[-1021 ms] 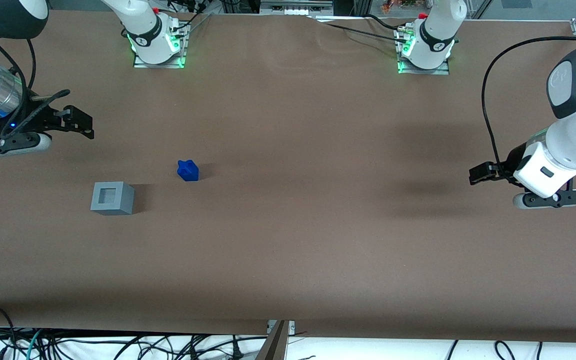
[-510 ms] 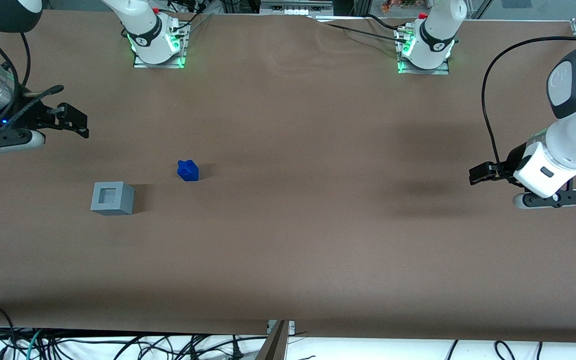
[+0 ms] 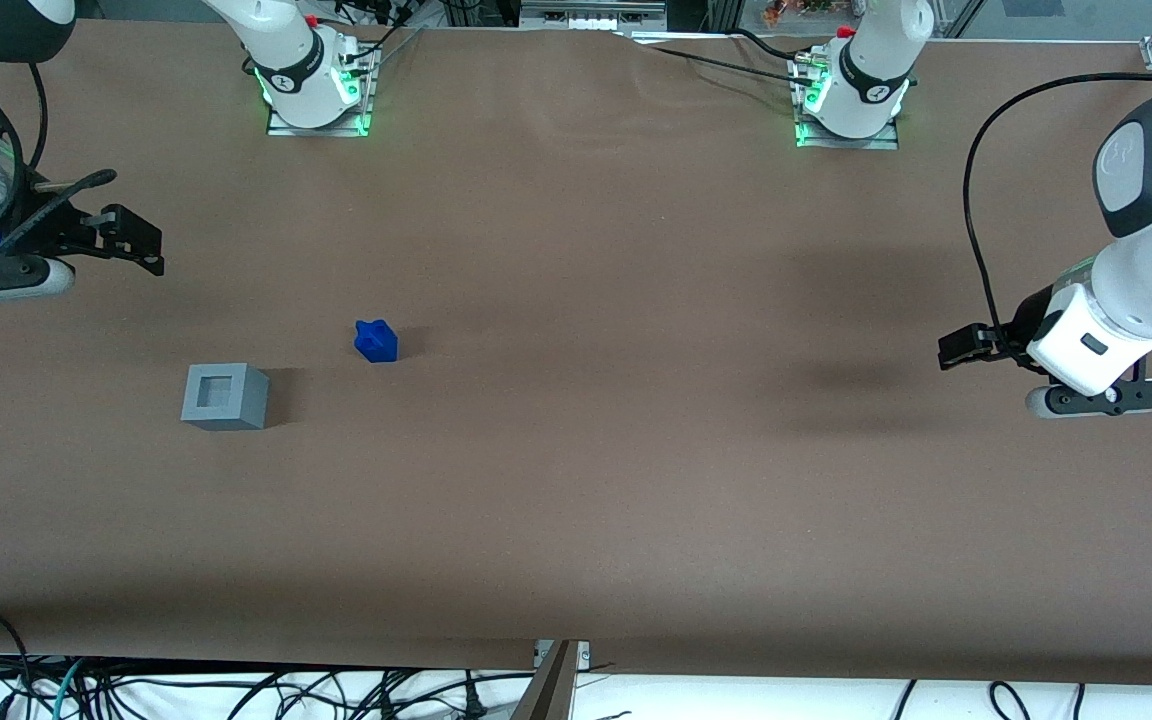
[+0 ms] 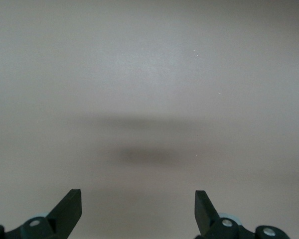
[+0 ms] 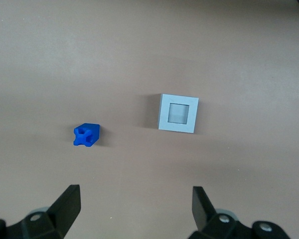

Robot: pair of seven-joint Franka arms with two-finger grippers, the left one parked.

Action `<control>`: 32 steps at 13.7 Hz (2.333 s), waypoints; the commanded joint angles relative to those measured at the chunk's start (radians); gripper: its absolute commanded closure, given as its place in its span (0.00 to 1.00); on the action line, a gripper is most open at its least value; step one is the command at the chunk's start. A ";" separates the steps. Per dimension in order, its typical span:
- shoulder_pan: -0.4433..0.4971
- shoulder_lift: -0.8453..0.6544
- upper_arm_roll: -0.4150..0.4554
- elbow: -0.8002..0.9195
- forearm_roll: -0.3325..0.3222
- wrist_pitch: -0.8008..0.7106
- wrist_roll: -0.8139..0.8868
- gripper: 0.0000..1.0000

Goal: Insert blue part into gray base with right arm

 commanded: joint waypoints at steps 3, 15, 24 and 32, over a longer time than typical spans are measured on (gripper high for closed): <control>-0.010 -0.007 0.008 0.013 -0.014 -0.021 -0.009 0.01; -0.012 -0.015 0.006 0.011 -0.009 -0.024 0.005 0.01; -0.010 -0.013 0.000 0.034 -0.014 -0.022 -0.004 0.01; -0.004 0.026 0.014 0.019 -0.002 -0.024 0.010 0.01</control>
